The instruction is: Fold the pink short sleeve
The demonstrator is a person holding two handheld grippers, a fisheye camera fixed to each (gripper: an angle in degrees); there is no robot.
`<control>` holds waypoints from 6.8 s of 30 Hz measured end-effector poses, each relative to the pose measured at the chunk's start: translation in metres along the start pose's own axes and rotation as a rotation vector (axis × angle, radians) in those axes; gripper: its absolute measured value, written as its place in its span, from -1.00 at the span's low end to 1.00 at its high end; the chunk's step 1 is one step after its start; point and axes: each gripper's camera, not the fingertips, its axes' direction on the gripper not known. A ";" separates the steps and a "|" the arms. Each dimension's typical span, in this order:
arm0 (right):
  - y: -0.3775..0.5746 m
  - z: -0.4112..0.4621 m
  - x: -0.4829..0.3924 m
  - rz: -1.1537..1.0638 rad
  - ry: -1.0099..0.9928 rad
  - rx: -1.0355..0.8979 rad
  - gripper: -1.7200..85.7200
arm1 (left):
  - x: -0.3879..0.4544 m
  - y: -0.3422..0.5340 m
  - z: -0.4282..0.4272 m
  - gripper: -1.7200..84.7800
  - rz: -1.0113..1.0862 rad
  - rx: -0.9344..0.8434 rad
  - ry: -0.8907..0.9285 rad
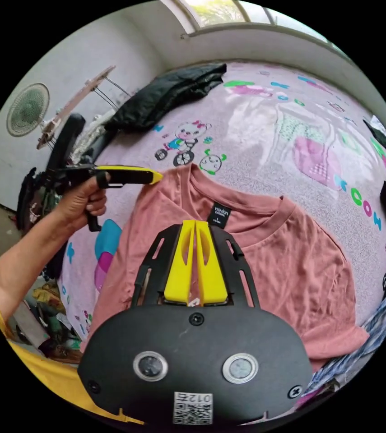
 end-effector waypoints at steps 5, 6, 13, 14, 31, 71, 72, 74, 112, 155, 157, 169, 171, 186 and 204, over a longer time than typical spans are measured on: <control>0.019 -0.016 0.043 0.144 -0.053 0.053 -0.91 | -0.016 0.017 -0.031 -0.95 -0.040 0.108 0.026; 0.021 -0.012 0.049 0.155 -0.083 0.038 -0.90 | -0.023 0.024 -0.036 -0.95 -0.064 0.116 0.028; 0.033 0.014 0.063 0.162 -0.161 0.029 -0.84 | -0.041 0.050 -0.043 -0.95 -0.106 0.114 0.062; 0.034 0.016 0.063 0.174 -0.169 0.035 -0.85 | -0.040 0.052 -0.040 -0.95 -0.100 0.099 0.057; 0.074 0.034 0.069 0.224 -0.183 0.083 -0.95 | -0.026 0.102 -0.014 -0.95 -0.028 0.002 -0.045; 0.320 0.201 -0.161 -0.497 -0.451 -0.437 -0.96 | 0.019 0.834 -0.006 -0.92 -0.359 -0.111 0.067; 0.323 0.204 -0.162 -0.490 -0.449 -0.436 -0.96 | 0.019 0.845 0.003 -0.92 -0.360 -0.105 0.066; 0.329 0.218 -0.167 -0.480 -0.391 -0.415 -0.96 | 0.019 0.859 0.017 -0.93 -0.364 -0.098 0.074; 0.446 0.267 -0.155 -0.646 -0.292 -0.491 -0.96 | 0.032 0.990 0.172 -0.95 -0.456 -0.050 -0.065; 0.498 0.091 0.140 0.081 0.024 -0.148 -0.96 | 0.191 0.649 0.435 -0.95 0.180 -0.198 0.034; 0.508 0.090 0.151 0.113 0.024 -0.177 -0.96 | 0.215 0.640 0.457 -0.95 0.259 -0.247 0.062; 0.561 0.039 0.175 0.146 -0.009 -0.179 -0.95 | 0.279 0.624 0.526 -0.95 0.430 -0.336 0.014; 0.580 0.022 0.178 0.165 -0.052 -0.186 -0.95 | 0.315 0.633 0.531 -0.95 0.603 -0.360 0.019; 0.733 -0.023 0.179 0.455 -0.316 -0.150 -0.93 | 0.356 0.652 0.595 -0.82 0.797 -0.433 0.049; 0.709 -0.119 0.097 -0.049 -0.108 -0.019 -0.94 | 0.268 0.559 0.625 -0.80 0.112 -0.659 0.242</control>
